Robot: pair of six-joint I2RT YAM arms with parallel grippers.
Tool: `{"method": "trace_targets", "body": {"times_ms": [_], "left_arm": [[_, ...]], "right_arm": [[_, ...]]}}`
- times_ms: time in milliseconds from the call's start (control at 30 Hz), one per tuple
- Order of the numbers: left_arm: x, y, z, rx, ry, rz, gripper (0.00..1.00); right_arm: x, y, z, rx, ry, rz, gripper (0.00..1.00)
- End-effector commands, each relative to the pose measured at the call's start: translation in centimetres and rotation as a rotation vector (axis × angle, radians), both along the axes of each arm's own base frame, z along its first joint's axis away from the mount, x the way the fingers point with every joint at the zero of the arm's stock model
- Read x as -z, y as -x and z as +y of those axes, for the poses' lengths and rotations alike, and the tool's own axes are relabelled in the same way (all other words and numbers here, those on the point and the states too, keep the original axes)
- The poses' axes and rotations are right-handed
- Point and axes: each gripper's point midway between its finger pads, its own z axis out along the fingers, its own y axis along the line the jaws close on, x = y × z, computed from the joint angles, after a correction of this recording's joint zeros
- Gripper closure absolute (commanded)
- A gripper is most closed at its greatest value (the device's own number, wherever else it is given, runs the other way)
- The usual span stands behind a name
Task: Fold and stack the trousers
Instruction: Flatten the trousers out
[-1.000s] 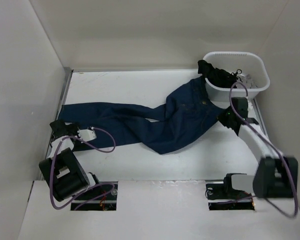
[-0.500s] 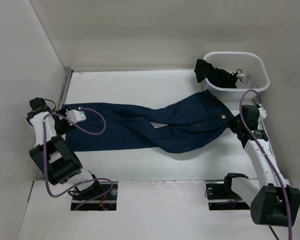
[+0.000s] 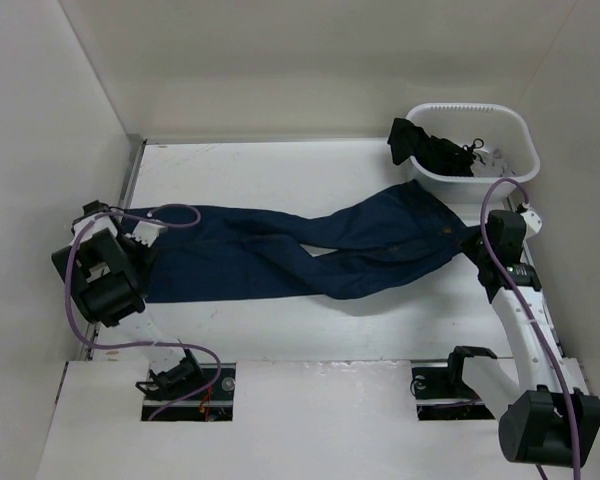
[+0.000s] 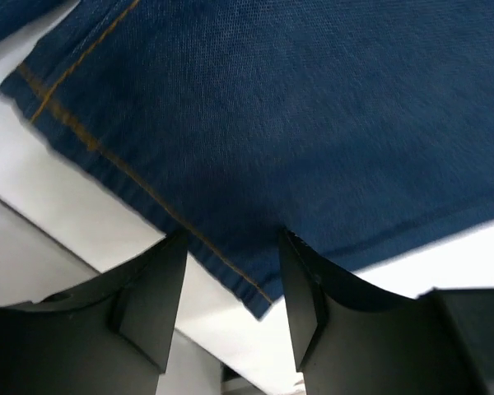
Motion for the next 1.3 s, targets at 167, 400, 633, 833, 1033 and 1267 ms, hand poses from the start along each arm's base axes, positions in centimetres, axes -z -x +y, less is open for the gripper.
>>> {"method": "trace_targets", "body": {"times_ms": [167, 400, 633, 833, 1033, 1267], "left_arm": [[2.5, -0.1, 6.0, 0.056, -0.267, 0.095, 0.62], [3.3, 7.7, 8.9, 0.326, -0.311, 0.331, 0.72], [1.0, 8.9, 8.1, 0.349, -0.357, 0.278, 0.69], [0.5, 9.6, 7.5, 0.345, -0.361, 0.264, 0.68], [-0.8, 8.2, 7.8, 0.327, -0.374, 0.202, 0.62], [-7.6, 1.2, 7.2, 0.164, -0.324, -0.13, 0.48]], "right_arm": [[-3.2, 2.1, -4.9, 0.211, 0.046, -0.056, 0.98], [-0.3, 5.5, -4.8, 0.229, -0.016, 0.038, 0.97], [-0.5, 10.1, -4.1, 0.404, -0.09, 0.022, 0.79], [-1.5, 15.2, -6.2, 0.664, -0.112, -0.05, 0.63], [-3.6, 14.8, -7.1, 0.637, -0.056, -0.126, 0.27], [-1.4, 5.6, -2.4, 0.298, -0.076, -0.054, 0.24]]}}
